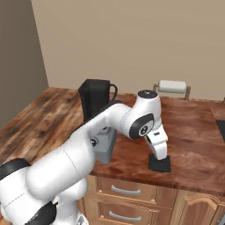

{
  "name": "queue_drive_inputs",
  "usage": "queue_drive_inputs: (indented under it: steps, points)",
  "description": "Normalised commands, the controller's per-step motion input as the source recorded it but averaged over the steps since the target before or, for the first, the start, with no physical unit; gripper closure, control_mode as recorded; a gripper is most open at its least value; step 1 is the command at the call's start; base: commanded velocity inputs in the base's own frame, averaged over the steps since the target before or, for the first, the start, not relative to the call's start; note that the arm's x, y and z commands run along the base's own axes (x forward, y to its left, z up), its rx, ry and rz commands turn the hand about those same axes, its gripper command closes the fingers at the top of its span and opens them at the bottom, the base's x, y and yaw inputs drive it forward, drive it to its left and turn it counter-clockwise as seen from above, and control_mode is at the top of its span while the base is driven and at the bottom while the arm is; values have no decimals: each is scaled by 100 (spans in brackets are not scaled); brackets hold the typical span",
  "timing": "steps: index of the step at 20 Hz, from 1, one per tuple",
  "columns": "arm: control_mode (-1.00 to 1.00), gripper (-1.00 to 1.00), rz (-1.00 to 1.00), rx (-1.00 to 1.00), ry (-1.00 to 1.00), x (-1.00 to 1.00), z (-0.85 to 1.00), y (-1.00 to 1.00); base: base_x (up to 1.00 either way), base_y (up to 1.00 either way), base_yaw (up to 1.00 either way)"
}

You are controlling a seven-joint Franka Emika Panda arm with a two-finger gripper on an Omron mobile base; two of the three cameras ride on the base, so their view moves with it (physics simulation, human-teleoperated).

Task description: Close the lid blender by securely placing the lid on top.

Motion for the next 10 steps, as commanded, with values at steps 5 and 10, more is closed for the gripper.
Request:
queue_drive_inputs:
  steps: [5,10]
  points:
    - [-100,-100,-1,4,5,41,-32,-22,0,0,0]
    - [-100,-100,0,6,1,41,-46,-10,0,0,0]
